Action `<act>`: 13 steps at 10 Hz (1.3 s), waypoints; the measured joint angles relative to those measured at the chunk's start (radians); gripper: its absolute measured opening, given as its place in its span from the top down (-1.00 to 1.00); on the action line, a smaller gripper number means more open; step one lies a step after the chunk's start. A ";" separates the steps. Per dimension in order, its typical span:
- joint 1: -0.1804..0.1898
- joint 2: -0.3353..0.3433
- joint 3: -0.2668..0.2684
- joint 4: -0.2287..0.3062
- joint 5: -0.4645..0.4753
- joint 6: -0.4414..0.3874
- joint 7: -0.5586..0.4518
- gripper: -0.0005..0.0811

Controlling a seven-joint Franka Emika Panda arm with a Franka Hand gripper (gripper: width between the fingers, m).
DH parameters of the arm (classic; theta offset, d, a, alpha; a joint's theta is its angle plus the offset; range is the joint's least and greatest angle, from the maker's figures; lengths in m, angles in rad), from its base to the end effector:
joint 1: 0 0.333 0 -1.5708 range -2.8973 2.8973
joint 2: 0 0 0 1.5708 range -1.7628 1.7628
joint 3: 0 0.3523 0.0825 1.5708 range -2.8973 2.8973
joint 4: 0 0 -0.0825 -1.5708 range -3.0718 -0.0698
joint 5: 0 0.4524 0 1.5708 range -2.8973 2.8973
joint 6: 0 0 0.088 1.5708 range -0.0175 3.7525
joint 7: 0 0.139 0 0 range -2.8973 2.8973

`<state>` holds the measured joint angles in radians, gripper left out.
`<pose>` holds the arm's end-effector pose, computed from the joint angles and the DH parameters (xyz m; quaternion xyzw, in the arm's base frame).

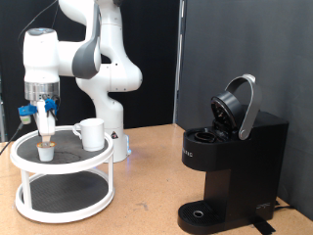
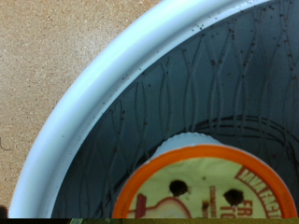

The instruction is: Make a cup of coffee with the keurig machine

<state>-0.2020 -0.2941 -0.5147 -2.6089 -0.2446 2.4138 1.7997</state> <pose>0.3561 -0.3015 0.3018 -0.3966 0.9172 -0.0385 0.0087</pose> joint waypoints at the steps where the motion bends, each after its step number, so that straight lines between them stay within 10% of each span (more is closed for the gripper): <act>1: 0.000 0.008 0.000 0.000 0.000 0.006 0.002 -0.81; 5: 0.000 0.020 0.001 -0.001 0.000 0.013 0.009 -0.57; 9: 0.000 0.024 0.002 0.004 0.000 -0.004 0.009 0.71; 13: 0.001 -0.022 0.003 0.075 0.038 -0.184 -0.025 0.97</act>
<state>-0.2008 -0.3163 -0.5118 -2.5335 -0.2064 2.2300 1.7750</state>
